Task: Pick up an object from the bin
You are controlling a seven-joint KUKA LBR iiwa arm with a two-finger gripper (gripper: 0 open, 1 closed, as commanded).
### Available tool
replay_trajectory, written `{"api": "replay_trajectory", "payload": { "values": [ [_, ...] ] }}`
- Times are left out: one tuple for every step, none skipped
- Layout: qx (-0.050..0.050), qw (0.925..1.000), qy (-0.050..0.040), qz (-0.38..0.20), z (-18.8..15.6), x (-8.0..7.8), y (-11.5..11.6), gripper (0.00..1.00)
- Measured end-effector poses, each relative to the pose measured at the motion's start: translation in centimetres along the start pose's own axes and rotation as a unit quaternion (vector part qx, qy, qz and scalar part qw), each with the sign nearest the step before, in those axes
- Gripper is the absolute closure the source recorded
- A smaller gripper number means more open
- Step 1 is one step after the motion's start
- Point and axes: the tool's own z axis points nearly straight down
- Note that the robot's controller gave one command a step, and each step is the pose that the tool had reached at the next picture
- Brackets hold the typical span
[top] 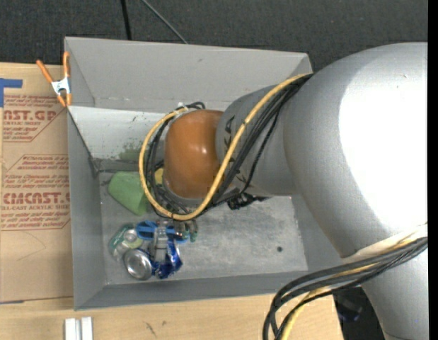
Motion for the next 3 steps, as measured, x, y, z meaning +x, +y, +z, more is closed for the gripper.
{"api": "replay_trajectory", "payload": {
  "values": [
    [-0.002, 1.0000, -0.0032, -0.002, -0.5, -0.1, 0.3, 1.00],
    [-0.001, 1.0000, -0.0038, -0.003, -11.6, 3.1, -0.5, 1.00],
    [-0.001, 0.9998, -0.0067, 0.021, -30.2, -1.9, -1.0, 1.00]
  ]
}}
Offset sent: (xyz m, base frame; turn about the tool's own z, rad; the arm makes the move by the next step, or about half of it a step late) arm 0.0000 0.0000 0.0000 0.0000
